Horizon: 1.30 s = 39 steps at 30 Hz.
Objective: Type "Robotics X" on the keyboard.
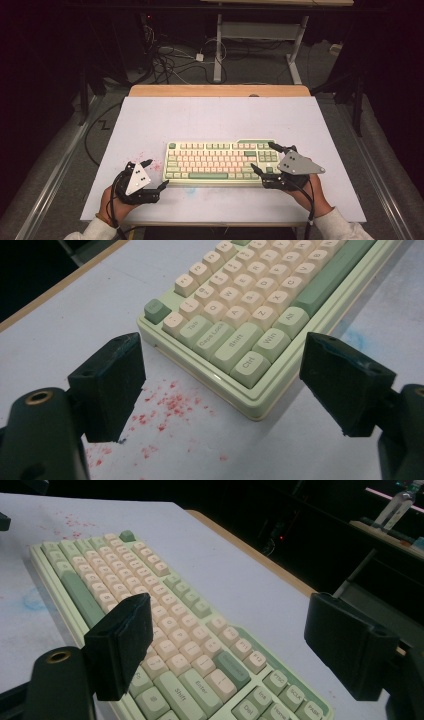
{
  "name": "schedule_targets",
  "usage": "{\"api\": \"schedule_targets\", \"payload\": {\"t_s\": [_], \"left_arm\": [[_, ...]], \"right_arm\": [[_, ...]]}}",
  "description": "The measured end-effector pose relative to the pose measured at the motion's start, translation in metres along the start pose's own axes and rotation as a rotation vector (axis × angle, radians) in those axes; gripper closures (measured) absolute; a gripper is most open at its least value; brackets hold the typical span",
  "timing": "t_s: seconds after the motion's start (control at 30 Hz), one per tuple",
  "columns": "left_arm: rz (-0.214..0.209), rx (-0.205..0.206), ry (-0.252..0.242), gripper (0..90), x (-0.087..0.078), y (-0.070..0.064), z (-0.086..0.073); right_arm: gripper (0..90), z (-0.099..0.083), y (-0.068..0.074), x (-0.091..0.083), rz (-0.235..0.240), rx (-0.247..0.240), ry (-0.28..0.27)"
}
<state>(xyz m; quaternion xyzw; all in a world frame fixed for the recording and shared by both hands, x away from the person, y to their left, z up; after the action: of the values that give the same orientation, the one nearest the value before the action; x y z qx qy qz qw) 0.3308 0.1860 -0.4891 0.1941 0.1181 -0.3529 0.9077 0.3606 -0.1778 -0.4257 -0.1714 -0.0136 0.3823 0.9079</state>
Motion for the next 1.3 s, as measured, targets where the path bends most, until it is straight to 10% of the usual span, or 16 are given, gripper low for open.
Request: {"api": "schedule_targets", "payload": {"t_s": [0.6,0.97,1.3], "left_arm": [[-0.009,-0.033,-0.031,24.4,0.004,-0.002,0.012],[-0.075,-0.060,-0.028,75.6,0.017,-0.004,0.028],[-0.162,-0.065,0.017,87.7,0.040,-0.016,0.038]], "right_arm": [[19.9,-0.015,0.002,-0.016,-0.013,0.001,0.025],[19.7,-0.024,0.006,-0.026,-0.019,-0.002,0.050],[19.6,-0.028,0.008,-0.031,-0.018,0.000,0.067]]}}
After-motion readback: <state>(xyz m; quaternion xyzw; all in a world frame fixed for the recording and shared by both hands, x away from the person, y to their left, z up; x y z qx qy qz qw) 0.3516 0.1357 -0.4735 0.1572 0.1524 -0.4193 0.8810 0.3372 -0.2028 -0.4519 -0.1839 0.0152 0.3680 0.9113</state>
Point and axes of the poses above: each handheld gripper's, and its own axes: x roughly forward along the jaws, z roughly out of its top, y roughly to its left, the point moved 6 cm from there along x, roughly forward along the jaws, and after that the axes turned 14 degrees about -y, right-handed, at the moved point
